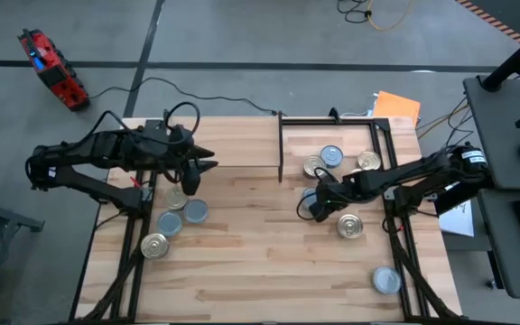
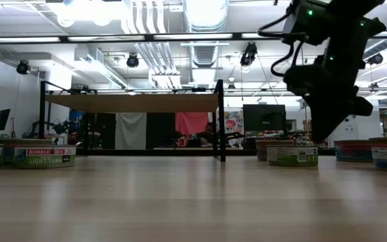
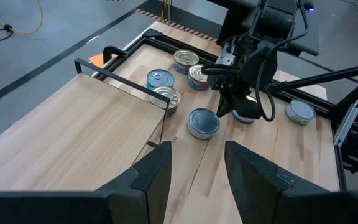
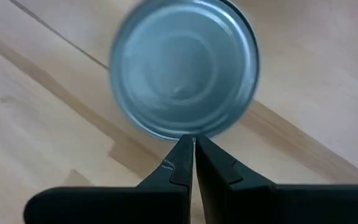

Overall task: Stack canned seafood by type on shelf
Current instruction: Put the green tuna can on the shelf

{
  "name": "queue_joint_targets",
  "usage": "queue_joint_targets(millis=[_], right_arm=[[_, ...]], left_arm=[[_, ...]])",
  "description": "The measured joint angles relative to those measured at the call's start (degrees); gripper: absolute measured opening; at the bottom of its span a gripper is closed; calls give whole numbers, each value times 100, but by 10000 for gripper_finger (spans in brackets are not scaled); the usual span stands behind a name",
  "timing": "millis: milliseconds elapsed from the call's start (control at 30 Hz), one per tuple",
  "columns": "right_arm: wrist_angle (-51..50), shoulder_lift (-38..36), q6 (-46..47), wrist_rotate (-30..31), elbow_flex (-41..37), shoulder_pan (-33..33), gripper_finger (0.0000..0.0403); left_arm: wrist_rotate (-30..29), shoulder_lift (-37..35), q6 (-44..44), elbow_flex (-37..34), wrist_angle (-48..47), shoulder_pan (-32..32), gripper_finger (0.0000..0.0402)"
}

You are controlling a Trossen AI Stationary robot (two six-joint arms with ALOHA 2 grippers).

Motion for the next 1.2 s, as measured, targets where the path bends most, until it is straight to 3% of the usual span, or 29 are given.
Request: queue_joint_targets(millis=[300,467,1200], right_arm=[[12,-4,-42,-41,-57,63,9],[50,-1,-237,282,143,61,9],[4,7,-85,238,-327,352,9]], left_arm=[[-2,0,-15,0,8,0,134],[-80,0,-52,0,26,0,134],[-138,85,-61,-2,13,0,134]])
